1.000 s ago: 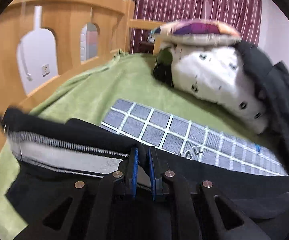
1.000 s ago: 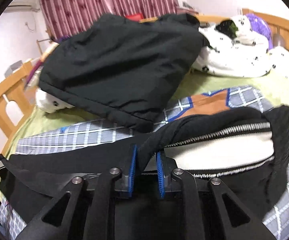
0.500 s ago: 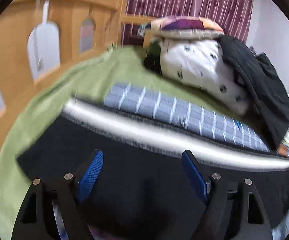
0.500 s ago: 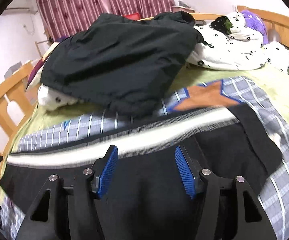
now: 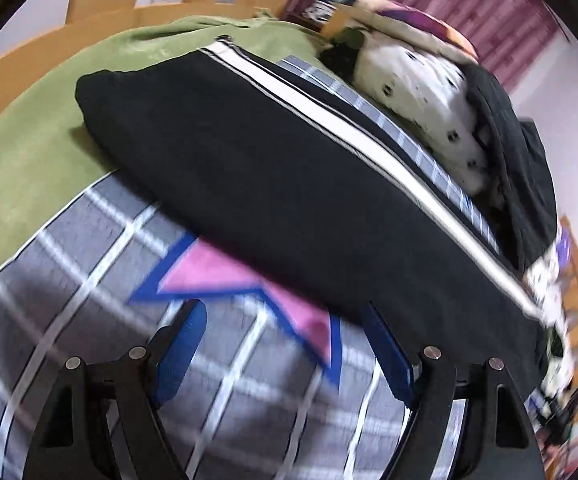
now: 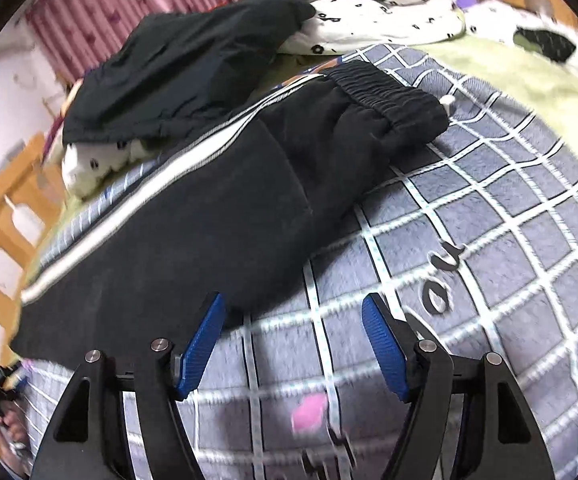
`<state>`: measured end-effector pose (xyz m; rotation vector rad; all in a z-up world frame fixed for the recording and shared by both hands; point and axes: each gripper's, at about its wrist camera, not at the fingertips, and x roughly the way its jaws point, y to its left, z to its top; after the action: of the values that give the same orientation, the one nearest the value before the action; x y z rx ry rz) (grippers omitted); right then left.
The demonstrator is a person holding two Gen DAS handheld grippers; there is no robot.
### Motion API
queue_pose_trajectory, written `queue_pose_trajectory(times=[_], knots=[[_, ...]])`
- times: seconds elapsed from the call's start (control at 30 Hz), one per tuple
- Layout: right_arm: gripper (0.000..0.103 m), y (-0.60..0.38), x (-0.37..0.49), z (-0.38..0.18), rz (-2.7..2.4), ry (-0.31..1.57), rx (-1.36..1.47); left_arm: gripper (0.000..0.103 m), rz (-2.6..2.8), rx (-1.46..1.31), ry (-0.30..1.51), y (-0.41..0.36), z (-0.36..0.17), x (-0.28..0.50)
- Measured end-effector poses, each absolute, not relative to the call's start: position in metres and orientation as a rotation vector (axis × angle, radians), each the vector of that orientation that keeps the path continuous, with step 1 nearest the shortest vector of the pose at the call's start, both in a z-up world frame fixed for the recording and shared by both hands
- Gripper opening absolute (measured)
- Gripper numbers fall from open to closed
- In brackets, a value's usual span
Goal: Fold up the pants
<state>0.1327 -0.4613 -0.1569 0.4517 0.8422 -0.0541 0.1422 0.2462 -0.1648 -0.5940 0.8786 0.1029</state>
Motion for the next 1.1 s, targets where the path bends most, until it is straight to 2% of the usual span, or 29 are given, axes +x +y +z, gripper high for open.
queue_pose_trajectory(times=[0.07, 0.13, 0.17, 0.27, 0.37, 0.4, 0.43, 0.47, 0.5, 0.53, 0.57, 0.63, 0.8, 1.0, 1.1], knots=[[0.07, -0.465, 0.149, -0.163, -0.054, 0.844, 0.484, 0.077, 0.133, -0.6, 0.859, 0.253, -0.169, 0.159], [0.07, -0.463, 0.167, -0.167, -0.059, 0.833, 0.488, 0.065, 0.186, -0.54, 0.834, 0.254, -0.171, 0.174], [0.07, -0.461, 0.179, -0.169, -0.059, 0.832, 0.476, 0.063, 0.205, -0.515, 0.838, 0.253, -0.173, 0.184], [0.061, -0.46, 0.213, -0.169, -0.071, 0.84, 0.43, 0.058, 0.236, -0.57, 0.813, 0.269, -0.175, 0.207], [0.057, -0.47, 0.242, -0.17, -0.097, 0.841, 0.486, 0.041, 0.289, -0.626, 0.804, 0.281, -0.176, 0.222], [0.055, -0.473, 0.25, -0.168, -0.11, 0.841, 0.51, 0.029, 0.319, -0.62, 0.811, 0.282, -0.174, 0.228], [0.045, -0.474, 0.254, -0.168, -0.118, 0.843, 0.522, 0.016, 0.334, -0.601, 0.815, 0.281, -0.171, 0.23], [0.026, -0.475, 0.259, -0.164, -0.129, 0.841, 0.521, 0.014, 0.332, -0.575, 0.812, 0.28, -0.164, 0.231], [0.022, -0.476, 0.261, -0.158, -0.117, 0.825, 0.517, 0.01, 0.317, -0.547, 0.804, 0.275, -0.154, 0.229], [0.016, -0.478, 0.26, -0.149, -0.096, 0.803, 0.52, 0.009, 0.302, -0.527, 0.789, 0.273, -0.144, 0.226], [0.015, -0.481, 0.255, -0.136, -0.079, 0.761, 0.531, 0.009, 0.278, -0.503, 0.765, 0.266, -0.128, 0.22], [0.015, -0.49, 0.24, -0.108, -0.047, 0.681, 0.59, 0.009, 0.233, -0.471, 0.752, 0.256, -0.107, 0.209], [0.014, -0.511, 0.19, -0.061, -0.056, 0.645, 0.526, 0.009, 0.092, -0.342, 0.775, 0.219, -0.084, 0.149], [0.016, -0.56, 0.088, -0.084, -0.072, 0.768, 0.466, 0.01, -0.008, -0.328, 0.904, 0.197, -0.134, 0.069], [0.022, -0.569, 0.052, -0.122, -0.075, 0.853, 0.472, 0.018, 0.038, -0.325, 0.907, 0.195, -0.156, 0.055]])
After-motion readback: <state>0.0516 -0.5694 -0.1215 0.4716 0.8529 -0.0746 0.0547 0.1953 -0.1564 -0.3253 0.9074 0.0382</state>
